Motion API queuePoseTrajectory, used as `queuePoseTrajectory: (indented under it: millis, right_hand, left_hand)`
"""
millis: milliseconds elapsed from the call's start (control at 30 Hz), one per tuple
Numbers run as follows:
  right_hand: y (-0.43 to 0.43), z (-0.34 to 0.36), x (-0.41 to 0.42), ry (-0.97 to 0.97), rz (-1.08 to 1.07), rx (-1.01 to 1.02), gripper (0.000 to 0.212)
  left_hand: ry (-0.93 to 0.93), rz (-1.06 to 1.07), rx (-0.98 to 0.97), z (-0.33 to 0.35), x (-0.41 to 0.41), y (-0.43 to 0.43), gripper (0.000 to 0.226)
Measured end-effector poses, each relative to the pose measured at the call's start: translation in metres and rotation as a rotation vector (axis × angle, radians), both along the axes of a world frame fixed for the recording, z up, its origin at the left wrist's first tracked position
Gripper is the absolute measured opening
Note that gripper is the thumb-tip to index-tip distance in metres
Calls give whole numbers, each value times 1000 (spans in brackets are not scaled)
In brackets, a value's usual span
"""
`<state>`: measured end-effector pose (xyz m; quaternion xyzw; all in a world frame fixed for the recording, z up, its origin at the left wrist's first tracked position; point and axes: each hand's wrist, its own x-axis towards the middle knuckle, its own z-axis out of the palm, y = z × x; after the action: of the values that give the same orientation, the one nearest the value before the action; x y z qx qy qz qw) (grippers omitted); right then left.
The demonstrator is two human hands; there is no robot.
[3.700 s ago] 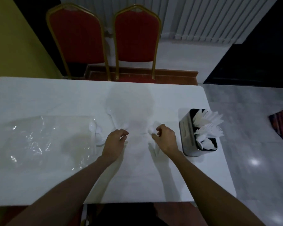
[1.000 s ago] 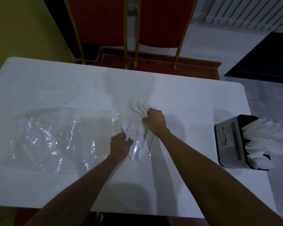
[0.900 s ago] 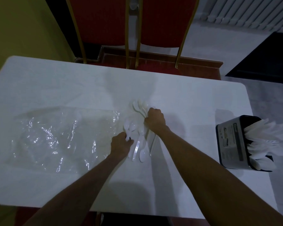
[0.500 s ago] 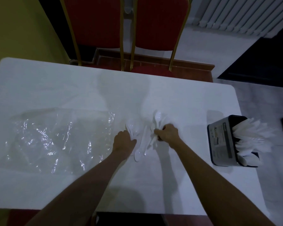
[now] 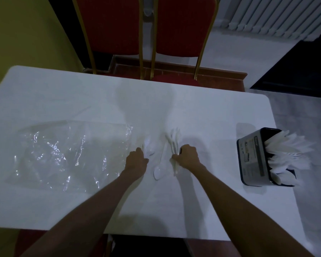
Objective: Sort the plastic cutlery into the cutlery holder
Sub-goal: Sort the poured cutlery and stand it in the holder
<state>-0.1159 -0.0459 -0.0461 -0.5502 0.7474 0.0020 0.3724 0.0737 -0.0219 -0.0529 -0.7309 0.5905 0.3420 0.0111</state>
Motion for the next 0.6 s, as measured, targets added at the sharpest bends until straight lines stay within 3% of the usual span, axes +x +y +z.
queuePoseTrajectory:
  millis: [67, 133, 233, 333, 467, 600]
  right_hand:
    - [-6, 9, -8, 58, 136, -11, 34]
    - [-10, 21, -15, 57, 258, -61, 22]
    - [-16, 39, -21, -36, 400, -149, 37]
    - [-21, 42, -16, 43, 738, -174, 10]
    - [-21, 32, -5, 186, 1068, -302, 45]
    - [-13, 25, 10, 276, 1199, -394, 45]
  left_hand:
    - [45, 54, 20, -2, 5, 1, 34]
    - [100, 124, 29, -2, 10, 5, 25]
    - [193, 222, 2, -1, 15, 9, 20]
    - [326, 406, -33, 0, 20, 13, 16]
    - [421, 557, -66, -1, 33, 17, 14]
    - [442, 554, -69, 2, 46, 18, 15]
